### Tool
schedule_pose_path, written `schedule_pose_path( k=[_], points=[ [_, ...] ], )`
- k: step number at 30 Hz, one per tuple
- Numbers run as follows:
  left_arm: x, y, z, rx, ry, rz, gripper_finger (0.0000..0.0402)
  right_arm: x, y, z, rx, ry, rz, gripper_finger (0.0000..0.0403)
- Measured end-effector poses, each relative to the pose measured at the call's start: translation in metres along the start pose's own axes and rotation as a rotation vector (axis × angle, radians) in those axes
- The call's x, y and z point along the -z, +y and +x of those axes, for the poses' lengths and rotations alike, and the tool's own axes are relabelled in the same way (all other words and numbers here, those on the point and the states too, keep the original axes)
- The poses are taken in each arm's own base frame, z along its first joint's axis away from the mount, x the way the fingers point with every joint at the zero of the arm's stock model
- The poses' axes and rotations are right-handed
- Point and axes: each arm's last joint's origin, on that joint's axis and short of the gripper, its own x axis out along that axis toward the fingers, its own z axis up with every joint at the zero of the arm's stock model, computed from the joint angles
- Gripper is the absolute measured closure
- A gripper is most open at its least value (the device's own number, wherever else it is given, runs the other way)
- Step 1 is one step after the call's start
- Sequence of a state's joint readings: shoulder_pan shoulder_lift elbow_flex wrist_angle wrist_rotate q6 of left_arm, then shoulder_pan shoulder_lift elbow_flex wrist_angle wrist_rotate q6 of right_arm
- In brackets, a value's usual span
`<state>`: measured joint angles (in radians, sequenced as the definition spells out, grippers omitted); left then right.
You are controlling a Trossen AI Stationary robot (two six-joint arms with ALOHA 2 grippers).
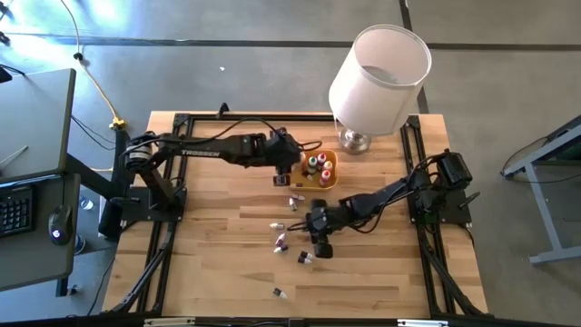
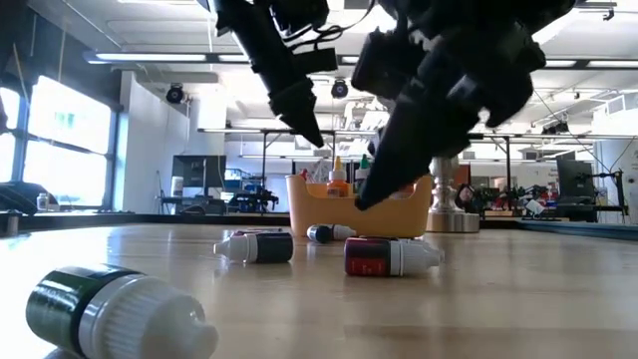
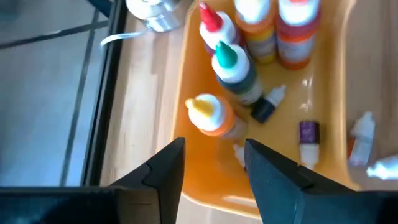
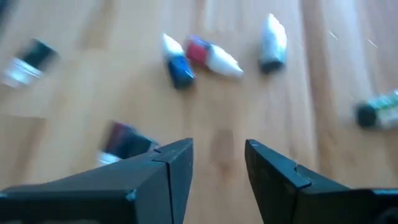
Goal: Pick & Place food coloring
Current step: Put the small green food coloring bottle into the yellow container
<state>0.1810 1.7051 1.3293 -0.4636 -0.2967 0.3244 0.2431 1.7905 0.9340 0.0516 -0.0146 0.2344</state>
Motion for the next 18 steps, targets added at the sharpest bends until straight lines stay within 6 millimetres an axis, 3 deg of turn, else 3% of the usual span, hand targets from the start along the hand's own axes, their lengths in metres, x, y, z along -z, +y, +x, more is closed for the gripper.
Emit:
schedule_pose_path(
  k=[4,12,18],
  points=[
    [0.001,-0.001,-0.001,0.024,0.003,-0.094,0.0249,0.000,0.017,0.000,-0.047,-0.032,0.007,0.0263],
    [0.000,-0.001,-0.001,0.027,-0.009,-0.138,0.0253,0.016,0.060,-0.004,0.230,-0.116,-0.060,0.0263],
    [-0.001,-0.001,-0.001,0.056,-0.018,-0.169,0.0253,0.023,0.077,-0.007,0.202,-0.138,0.047,0.0263]
  ],
)
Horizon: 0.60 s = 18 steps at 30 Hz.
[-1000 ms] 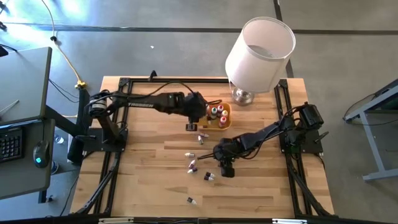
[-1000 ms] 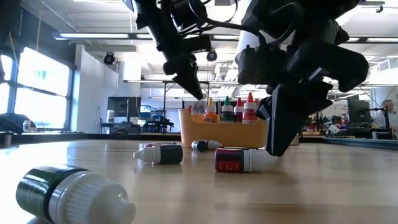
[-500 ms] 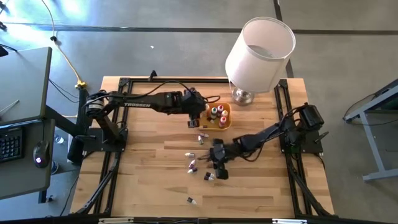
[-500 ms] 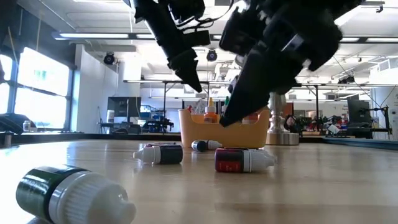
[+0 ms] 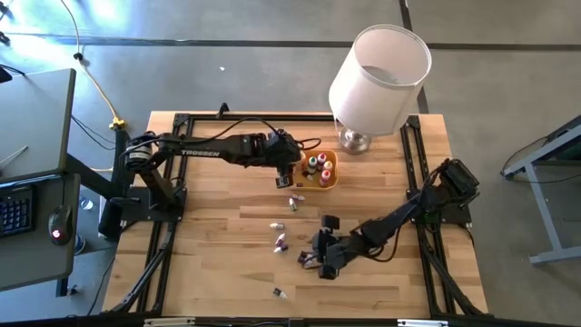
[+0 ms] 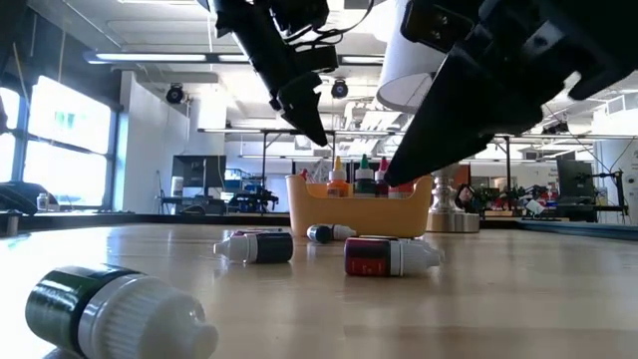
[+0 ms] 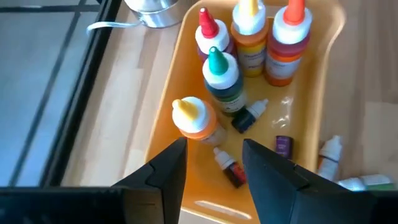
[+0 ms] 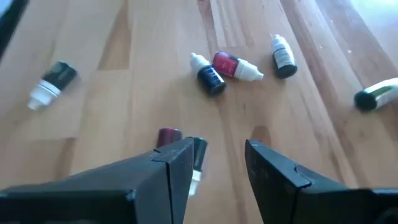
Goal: Pick & Place food coloring
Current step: Put the small green food coloring bottle into the yellow container
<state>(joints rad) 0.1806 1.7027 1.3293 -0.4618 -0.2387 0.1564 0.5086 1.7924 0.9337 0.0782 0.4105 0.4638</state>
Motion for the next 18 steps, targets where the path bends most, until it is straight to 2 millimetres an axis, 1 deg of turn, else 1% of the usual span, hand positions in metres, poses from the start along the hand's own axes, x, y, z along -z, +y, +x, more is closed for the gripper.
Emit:
schedule_pose_path(
  k=[3,6,9,11,15,18],
  points=[
    [-0.001,-0.004,-0.001,0.083,-0.012,-0.026,0.0253,0.006,0.007,0.000,-0.014,0.005,0.008,0.0263],
    [-0.002,-0.012,-0.003,0.193,-0.030,-0.018,0.0253,0.016,0.017,0.005,-0.034,0.010,-0.010,0.0263],
    [-0.005,-0.022,-0.014,0.303,-0.062,-0.002,0.0253,0.025,0.023,0.011,-0.039,0.016,-0.031,0.0263],
    [-0.005,-0.031,-0.024,0.373,-0.062,0.009,0.0253,0.028,0.024,0.013,-0.021,0.003,-0.034,0.0263],
    [-0.007,-0.059,-0.038,0.489,-0.059,0.010,0.0253,0.031,0.024,0.017,-0.001,-0.004,-0.053,0.0263],
    [-0.001,-0.089,-0.047,0.538,-0.022,0.055,0.0253,0.032,0.023,0.018,0.021,0.000,-0.080,0.0263]
  ],
)
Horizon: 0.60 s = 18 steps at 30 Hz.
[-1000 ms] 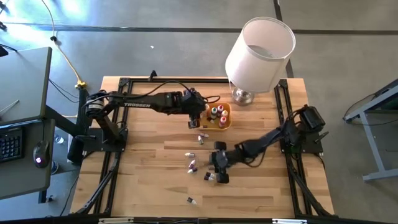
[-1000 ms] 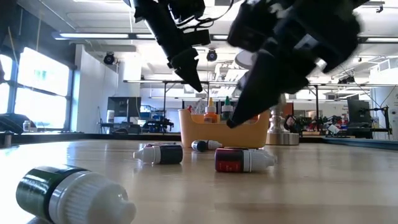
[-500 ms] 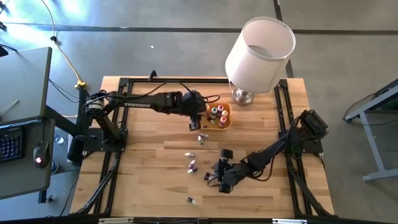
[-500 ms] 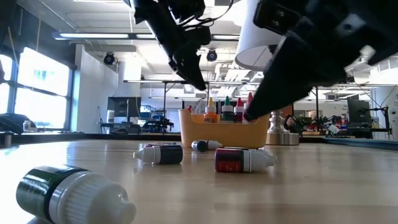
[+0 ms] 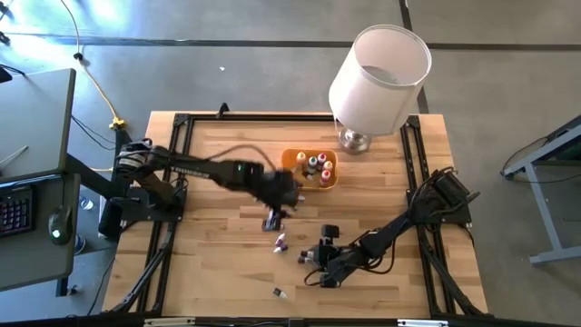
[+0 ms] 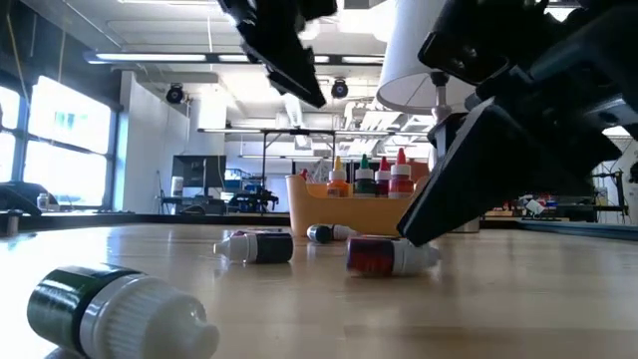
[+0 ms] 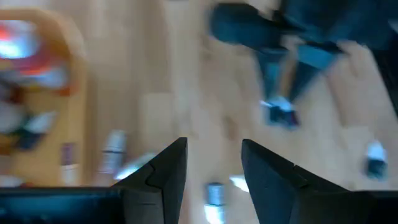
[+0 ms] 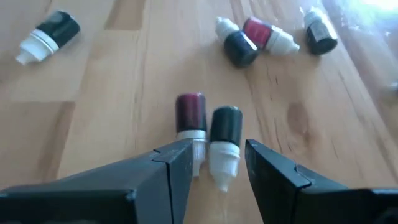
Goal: Pick & Place food coloring
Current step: Put the small green food coloring bottle into the yellow container
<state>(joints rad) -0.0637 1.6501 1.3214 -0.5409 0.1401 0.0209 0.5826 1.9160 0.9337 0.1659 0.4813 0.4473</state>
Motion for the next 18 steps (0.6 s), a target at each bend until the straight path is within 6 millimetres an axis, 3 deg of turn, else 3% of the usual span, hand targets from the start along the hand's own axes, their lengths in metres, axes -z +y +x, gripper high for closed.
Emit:
schedule_pose_path(
  k=[4,12,15,18],
  points=[
    [0.016,-0.046,0.016,0.073,0.037,0.101,0.0253,0.000,-0.001,0.000,0.043,-0.014,-0.022,0.0263],
    [0.033,-0.144,0.031,0.330,-0.163,0.309,0.0253,0.000,-0.004,0.001,0.047,0.002,-0.072,0.0263],
    [0.052,-0.166,0.041,0.333,-0.163,0.330,0.0253,-0.001,-0.008,0.003,0.056,0.008,-0.093,0.0263],
    [0.060,-0.175,0.045,0.283,-0.183,0.316,0.0253,-0.003,-0.013,0.006,0.055,0.017,-0.141,0.0263]
  ],
)
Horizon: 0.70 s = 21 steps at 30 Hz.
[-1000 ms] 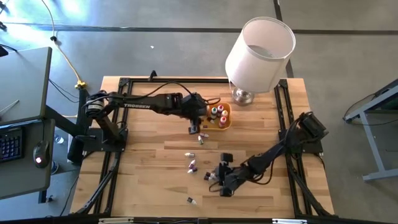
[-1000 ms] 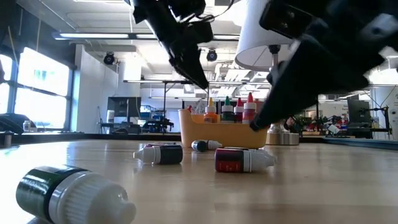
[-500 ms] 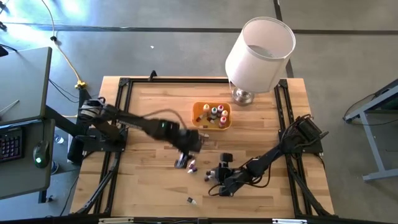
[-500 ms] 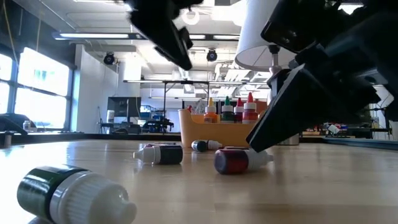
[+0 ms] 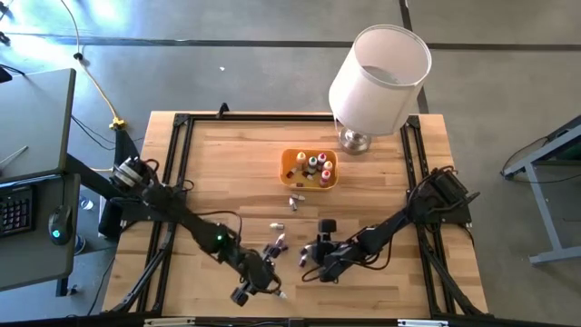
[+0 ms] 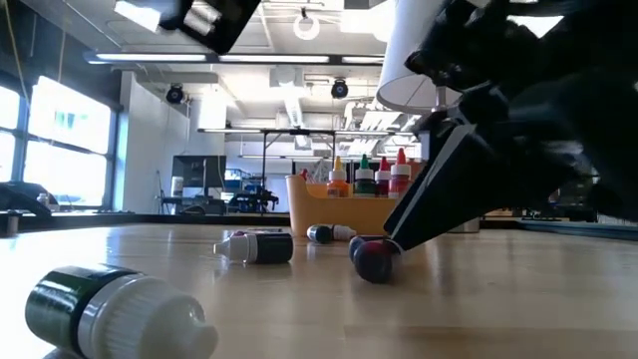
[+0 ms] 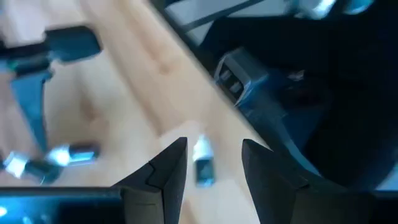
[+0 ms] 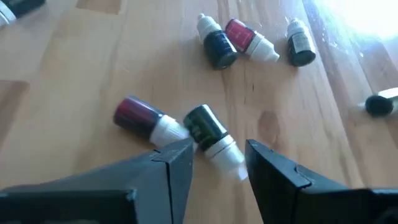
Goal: Pick & Place food coloring
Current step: Put the small green food coloring bottle into the yellow container
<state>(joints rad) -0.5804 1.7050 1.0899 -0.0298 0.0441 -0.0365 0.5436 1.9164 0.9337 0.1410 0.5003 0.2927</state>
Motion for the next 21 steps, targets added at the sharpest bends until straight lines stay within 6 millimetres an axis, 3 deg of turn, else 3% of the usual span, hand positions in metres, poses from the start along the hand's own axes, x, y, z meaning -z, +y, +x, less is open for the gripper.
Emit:
schedule_pose_path(
  k=[8,12,21],
  points=[
    [0.012,-0.003,0.003,-0.044,0.019,-0.039,0.0253,-0.005,-0.012,0.008,-0.039,0.004,-0.210,0.0263],
    [0.012,-0.003,0.003,-0.052,0.020,-0.039,0.0253,-0.006,-0.020,0.013,-0.150,0.035,-0.192,0.0263],
    [0.012,-0.002,0.003,-0.093,0.016,-0.049,0.0253,-0.011,-0.050,0.026,-0.161,0.052,-0.159,0.0264]
  ],
)
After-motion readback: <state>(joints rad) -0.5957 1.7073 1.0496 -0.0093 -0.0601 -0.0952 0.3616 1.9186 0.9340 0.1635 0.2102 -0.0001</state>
